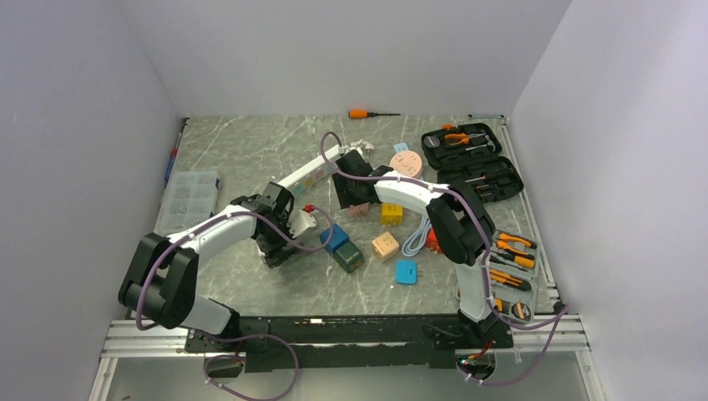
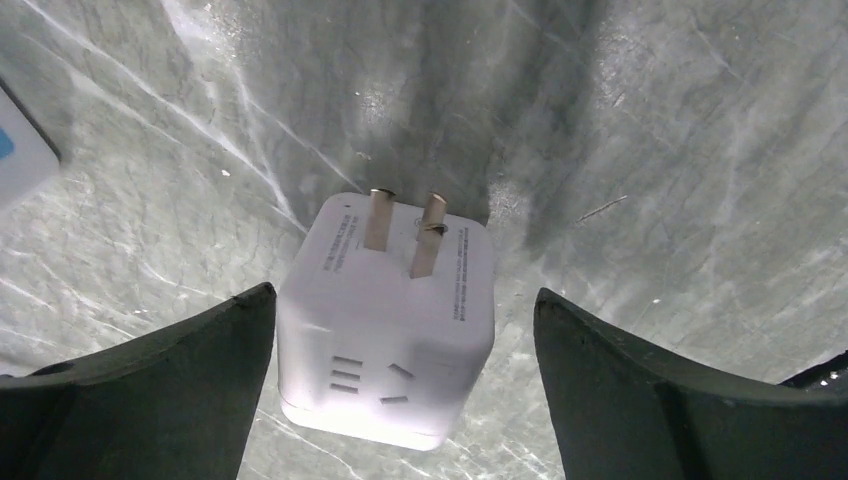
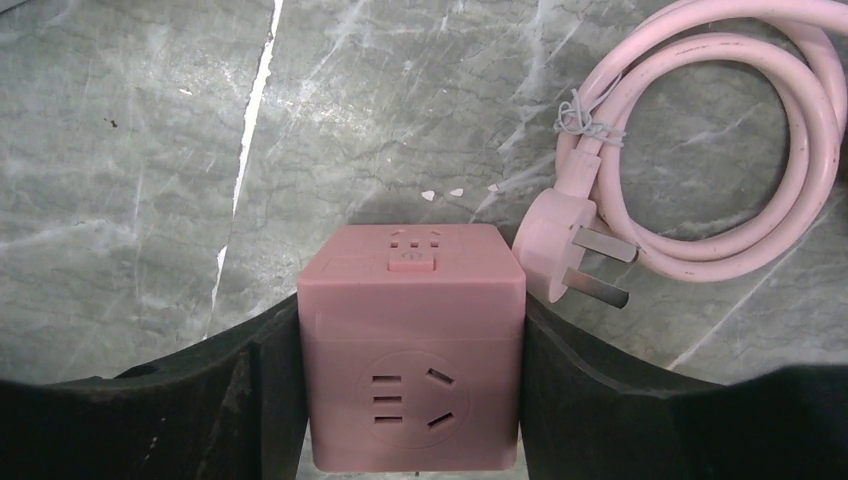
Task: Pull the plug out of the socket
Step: Place the plug at the center of the board.
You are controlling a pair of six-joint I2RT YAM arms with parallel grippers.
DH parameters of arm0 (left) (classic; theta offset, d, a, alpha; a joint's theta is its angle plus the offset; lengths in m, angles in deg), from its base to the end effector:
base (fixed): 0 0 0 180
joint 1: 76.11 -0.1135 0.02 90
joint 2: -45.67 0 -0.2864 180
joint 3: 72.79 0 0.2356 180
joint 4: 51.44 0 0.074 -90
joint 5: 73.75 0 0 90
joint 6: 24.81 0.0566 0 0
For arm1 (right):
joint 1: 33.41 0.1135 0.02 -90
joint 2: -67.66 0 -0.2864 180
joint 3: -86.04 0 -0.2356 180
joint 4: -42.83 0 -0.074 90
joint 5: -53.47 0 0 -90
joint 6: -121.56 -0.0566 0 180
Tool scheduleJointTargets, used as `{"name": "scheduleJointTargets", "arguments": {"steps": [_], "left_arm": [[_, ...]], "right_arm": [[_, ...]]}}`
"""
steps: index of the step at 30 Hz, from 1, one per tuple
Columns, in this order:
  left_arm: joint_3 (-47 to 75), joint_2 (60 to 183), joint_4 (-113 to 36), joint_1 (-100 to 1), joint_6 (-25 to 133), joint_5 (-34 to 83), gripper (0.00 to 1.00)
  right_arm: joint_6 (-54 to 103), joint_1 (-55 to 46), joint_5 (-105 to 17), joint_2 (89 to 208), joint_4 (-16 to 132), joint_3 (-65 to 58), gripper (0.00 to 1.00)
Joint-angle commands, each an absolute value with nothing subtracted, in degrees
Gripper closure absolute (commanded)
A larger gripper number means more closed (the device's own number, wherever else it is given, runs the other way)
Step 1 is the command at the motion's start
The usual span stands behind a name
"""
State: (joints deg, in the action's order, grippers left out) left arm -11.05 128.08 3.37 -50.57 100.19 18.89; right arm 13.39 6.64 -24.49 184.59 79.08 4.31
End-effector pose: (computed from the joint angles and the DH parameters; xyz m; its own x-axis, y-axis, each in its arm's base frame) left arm 0.2112 -0.1038 0.1879 -0.4625 0.8560 -0.2310 0.8623 0.4949 0.1073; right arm 0.3500 0.2788 0.1876 -0.7627 -0.2427 -0.5994 -0.3154 0.9488 0.0171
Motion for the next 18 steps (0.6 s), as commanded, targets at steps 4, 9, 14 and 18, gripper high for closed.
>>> {"name": "scheduleJointTargets", "arguments": {"steps": [4,9,14,18], "left_arm": [[-4.6,121.4,10.5,-50.4,100.0,19.3,0.01],[3.1,116.6,20.1,-50.5,97.7,21.5,0.01],[8.5,111.9,29.7,-50.9,95.5,23.7,0.01],[9.4,108.2,31.8,-52.0,94.4,25.6,0.01]], "right_arm": [[12.8,6.1,-20.3,183.2,75.9,5.3,0.01],[11.7,6.0,-18.4,178.1,77.0,3.5,0.0],[10.3,8.5,-14.7,163.8,76.5,-5.4,0.02],[9.1,12.2,-15.0,156.1,76.7,-12.4,0.5]]}}
